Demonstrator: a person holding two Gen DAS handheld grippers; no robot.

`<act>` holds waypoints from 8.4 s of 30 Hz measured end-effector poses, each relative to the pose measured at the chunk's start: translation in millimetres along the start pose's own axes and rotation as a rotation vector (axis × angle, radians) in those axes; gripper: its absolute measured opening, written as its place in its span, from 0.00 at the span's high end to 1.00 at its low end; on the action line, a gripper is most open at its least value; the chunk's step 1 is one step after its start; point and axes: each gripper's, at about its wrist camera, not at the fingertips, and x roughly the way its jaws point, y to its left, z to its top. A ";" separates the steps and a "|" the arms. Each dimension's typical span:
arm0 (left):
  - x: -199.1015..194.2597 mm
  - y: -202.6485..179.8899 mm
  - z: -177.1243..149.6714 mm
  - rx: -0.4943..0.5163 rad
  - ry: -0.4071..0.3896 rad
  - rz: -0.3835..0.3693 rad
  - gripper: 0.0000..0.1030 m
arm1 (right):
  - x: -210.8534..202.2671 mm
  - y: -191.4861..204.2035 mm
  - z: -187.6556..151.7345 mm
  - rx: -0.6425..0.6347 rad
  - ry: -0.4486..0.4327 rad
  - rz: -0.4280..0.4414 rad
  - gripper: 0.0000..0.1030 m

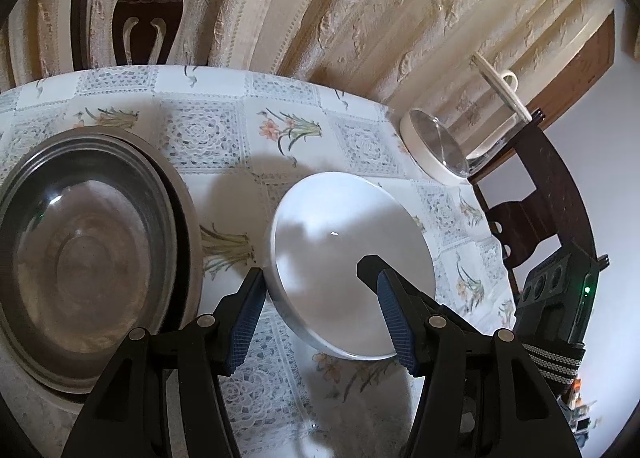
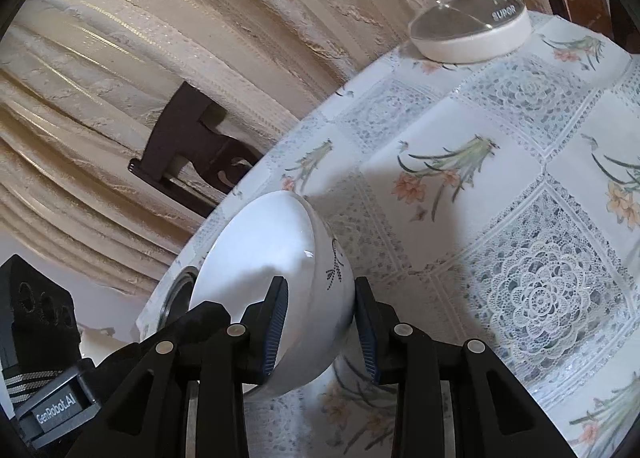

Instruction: Organize plates and bowls

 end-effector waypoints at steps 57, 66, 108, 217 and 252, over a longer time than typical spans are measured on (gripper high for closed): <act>-86.2 142.5 4.8 -0.149 -0.081 0.085 0.44 | 64.8 141.2 -46.4 -0.323 0.038 0.000 0.63; -97.8 133.1 7.4 -0.093 -0.125 0.098 0.44 | 65.3 142.8 -48.5 -0.359 0.014 -0.022 0.62; -105.1 153.4 1.4 -0.164 -0.133 0.125 0.43 | 54.5 126.5 -37.2 -0.274 -0.015 0.035 0.56; -268.0 143.6 -133.7 -0.166 -0.233 0.125 0.38 | -27.5 200.2 -166.4 -0.385 0.151 0.154 0.53; -301.7 212.7 -233.5 -0.266 -0.159 0.121 0.38 | -6.3 215.1 -268.1 -0.442 0.319 0.101 0.53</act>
